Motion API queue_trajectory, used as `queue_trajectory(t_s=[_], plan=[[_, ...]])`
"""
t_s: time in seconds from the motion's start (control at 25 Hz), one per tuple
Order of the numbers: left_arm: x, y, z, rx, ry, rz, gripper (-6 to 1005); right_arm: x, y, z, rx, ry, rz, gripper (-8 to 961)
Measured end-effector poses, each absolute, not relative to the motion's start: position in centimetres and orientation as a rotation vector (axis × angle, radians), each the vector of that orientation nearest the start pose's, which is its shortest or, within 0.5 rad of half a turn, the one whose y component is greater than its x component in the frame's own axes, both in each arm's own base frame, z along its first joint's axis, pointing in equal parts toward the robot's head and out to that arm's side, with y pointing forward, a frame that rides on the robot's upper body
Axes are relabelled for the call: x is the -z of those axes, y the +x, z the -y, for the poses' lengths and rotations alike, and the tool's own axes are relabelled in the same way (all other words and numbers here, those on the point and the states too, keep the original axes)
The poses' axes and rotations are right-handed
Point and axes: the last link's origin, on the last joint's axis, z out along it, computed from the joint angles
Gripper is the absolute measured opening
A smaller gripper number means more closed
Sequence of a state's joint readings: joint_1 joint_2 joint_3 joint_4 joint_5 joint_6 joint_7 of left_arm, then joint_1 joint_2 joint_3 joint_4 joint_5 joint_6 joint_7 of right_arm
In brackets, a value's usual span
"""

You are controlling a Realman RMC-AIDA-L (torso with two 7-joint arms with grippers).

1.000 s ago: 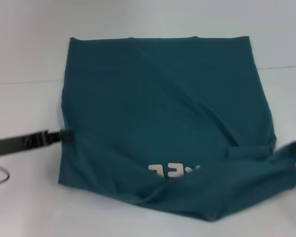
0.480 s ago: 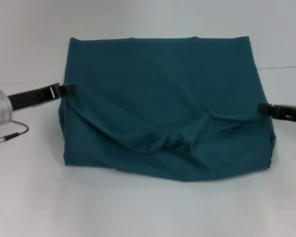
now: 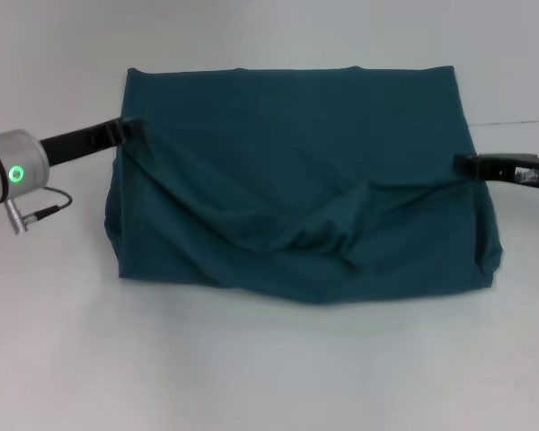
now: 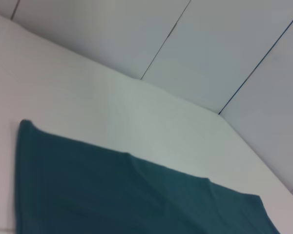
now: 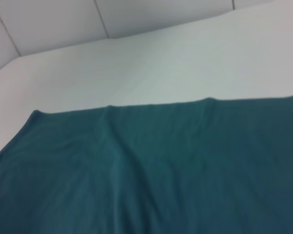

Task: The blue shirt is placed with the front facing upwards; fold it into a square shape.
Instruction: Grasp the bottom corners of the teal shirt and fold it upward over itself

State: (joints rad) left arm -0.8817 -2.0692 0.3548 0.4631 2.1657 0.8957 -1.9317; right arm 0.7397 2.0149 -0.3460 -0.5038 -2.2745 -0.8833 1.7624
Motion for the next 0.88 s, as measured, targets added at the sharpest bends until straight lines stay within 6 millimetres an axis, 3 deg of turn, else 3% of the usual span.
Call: queue_trajectory(t_s=[0.52, 0.68, 0.88], plan=[[-2.5, -21.8, -48.0, 0.788, -1.938, 1.266, 2, -7.9, 29.2, -46.3, -0.435, -1.949, -1.074, 35], [-2.6, -22.0, -48.3, 0.781, -1.895, 1.260, 3, -8.0, 29.0, -46.7, -0.418, -1.933, -1.062, 34], [-1.2, -22.3, -48.2, 0.745, -1.861, 1.249, 3, -7.0, 29.4, -46.7, -0.387, -1.922, -1.079, 34]])
